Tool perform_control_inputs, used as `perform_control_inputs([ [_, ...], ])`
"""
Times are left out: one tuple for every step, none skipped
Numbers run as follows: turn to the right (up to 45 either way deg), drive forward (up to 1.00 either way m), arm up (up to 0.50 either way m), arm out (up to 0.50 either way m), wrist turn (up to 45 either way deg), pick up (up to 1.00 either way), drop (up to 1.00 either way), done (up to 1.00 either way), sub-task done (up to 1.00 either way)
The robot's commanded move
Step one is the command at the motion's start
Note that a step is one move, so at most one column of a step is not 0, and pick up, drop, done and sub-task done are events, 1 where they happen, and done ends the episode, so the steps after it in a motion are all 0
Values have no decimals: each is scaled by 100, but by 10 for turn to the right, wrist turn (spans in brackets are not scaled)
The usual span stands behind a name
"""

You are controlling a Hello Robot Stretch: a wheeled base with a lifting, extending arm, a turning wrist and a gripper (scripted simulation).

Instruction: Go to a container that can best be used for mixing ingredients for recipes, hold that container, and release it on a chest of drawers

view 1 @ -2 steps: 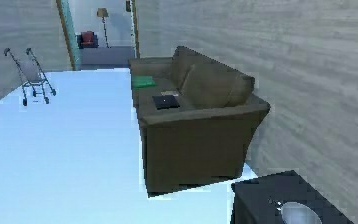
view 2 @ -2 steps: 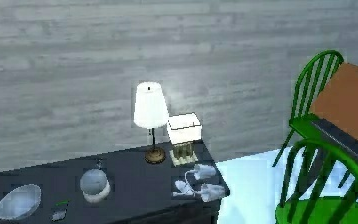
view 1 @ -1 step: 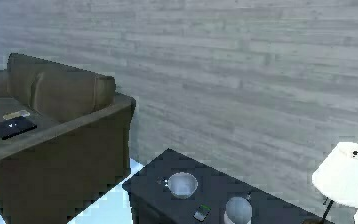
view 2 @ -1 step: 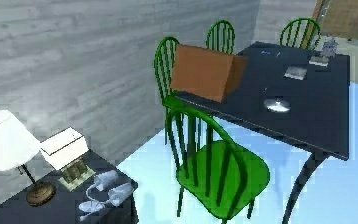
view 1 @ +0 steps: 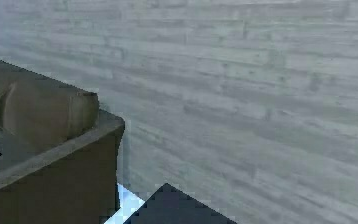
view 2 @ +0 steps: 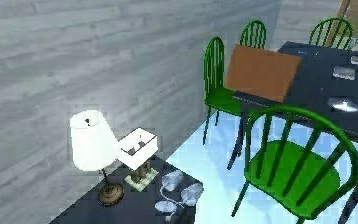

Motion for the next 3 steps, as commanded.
perform_control_inputs([
  [-450,0,0,0,0,0,0,0,0],
  [-360,0,0,0,0,0,0,0,0],
  [0,0,50,0,0,0,0,0,0],
])
